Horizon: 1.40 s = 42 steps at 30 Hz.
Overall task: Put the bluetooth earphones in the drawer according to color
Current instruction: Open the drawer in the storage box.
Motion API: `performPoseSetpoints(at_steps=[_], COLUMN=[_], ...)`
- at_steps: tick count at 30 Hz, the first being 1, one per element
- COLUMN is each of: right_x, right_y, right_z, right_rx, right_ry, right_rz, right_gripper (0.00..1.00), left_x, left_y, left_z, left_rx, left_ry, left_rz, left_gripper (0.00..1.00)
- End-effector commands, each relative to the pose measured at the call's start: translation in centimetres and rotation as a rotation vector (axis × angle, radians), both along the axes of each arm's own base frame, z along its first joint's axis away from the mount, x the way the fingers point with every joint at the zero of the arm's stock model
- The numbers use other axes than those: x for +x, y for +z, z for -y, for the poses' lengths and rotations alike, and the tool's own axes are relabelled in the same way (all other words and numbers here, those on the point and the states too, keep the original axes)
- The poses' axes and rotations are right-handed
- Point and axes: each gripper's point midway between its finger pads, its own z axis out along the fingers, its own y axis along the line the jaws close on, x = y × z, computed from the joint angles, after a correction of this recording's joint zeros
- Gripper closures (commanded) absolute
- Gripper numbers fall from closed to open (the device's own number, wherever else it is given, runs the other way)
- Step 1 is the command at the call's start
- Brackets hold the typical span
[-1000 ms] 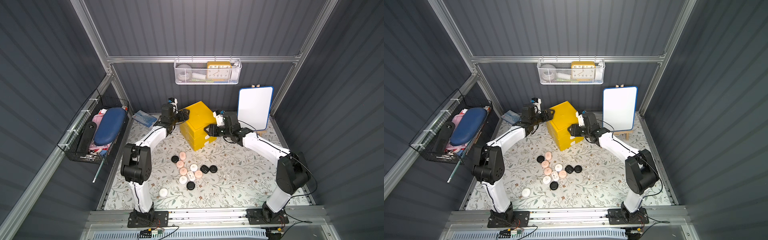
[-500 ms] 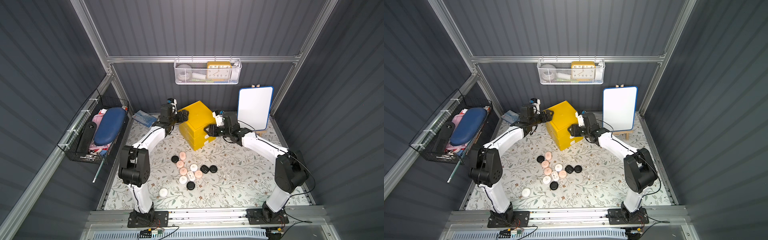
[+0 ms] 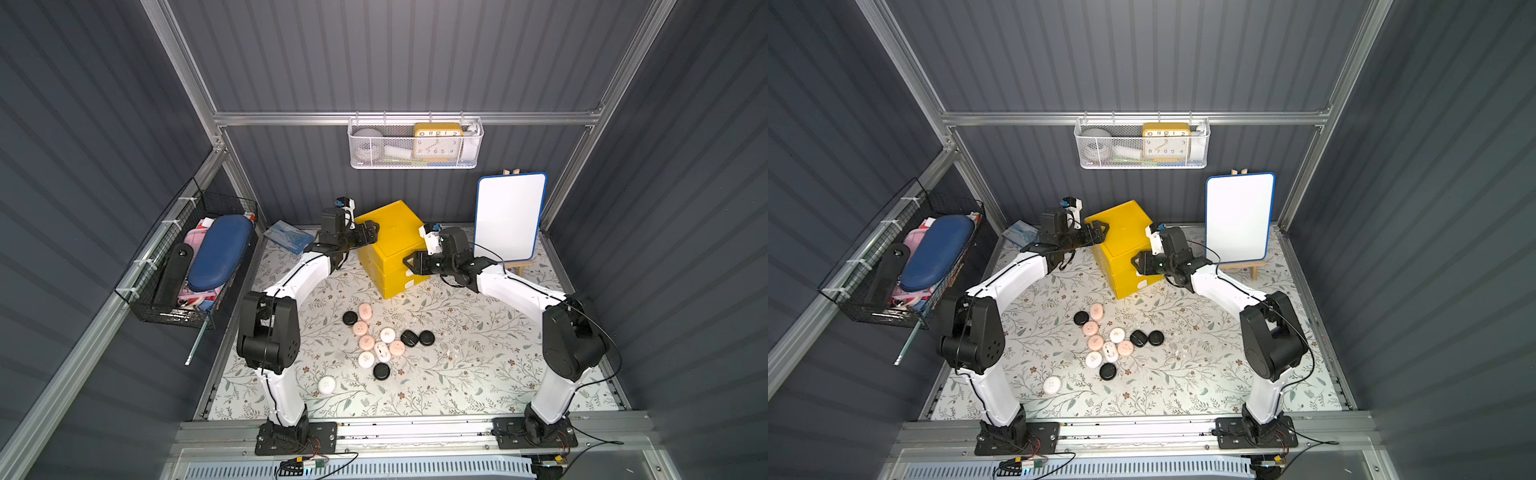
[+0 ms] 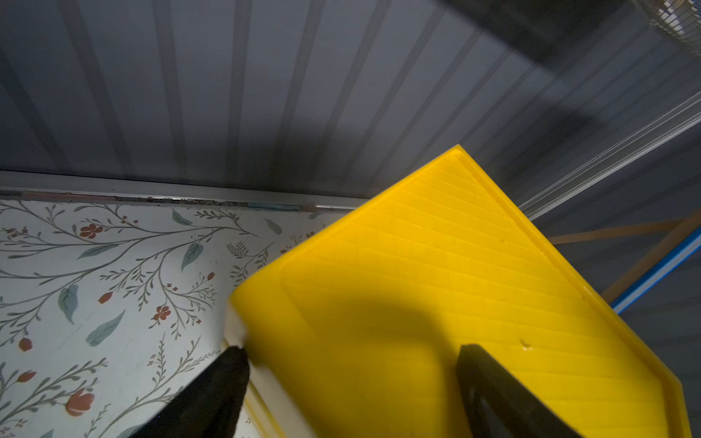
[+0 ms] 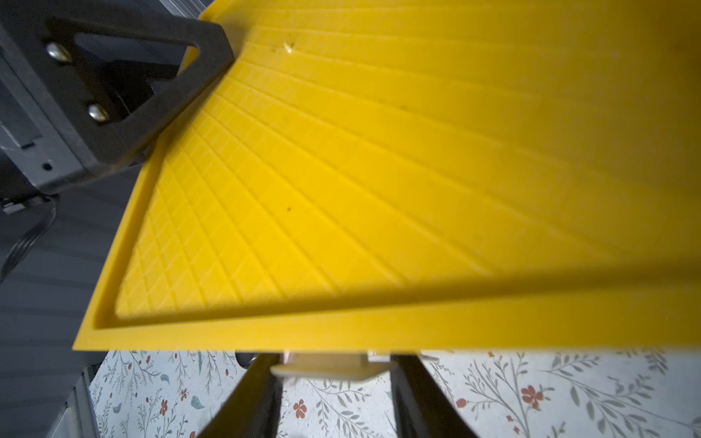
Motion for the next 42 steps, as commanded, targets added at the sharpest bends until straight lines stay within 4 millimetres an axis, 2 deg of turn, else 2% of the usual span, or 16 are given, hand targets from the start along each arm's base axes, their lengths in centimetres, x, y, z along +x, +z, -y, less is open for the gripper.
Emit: performPoseSetpoints(at_steps=[1,16,21,33,42], right_x=[1.1,-1.5,-3.2,-8.7,-11.3], right_y=[2.9,2.6,2.0,0.7,0.3], right_z=[-0.6,1.9,2.7,4.7,5.6], right_rx=[0.029,-0.020,-0.012,-0.008,-0.007], right_ry=[-0.010,-0.053,-0.051,-0.043,-0.046], right_rz=[0.098,0.121,0.105,0.067,0.058], right_gripper=[0.57,0.69,0.69,0.69,0.68], left_x=[-1.2,-1.4,-1.4,-1.5,-1.6], left_y=[-3.0,-5.0,-5.0,-4.8,-4.4], left_z=[2.0,1.4,1.3,0.8,0.7], left_rx=[0.017,0.040,0.046,0.047,0.045], left_ry=[-0.080,-0.050,-0.041,-0.026,-0.023], left_rz=[-0.097,-0.135,-0.136,-0.137,-0.130], left_gripper=[0.10,0.10,0.10,0.10,0.10])
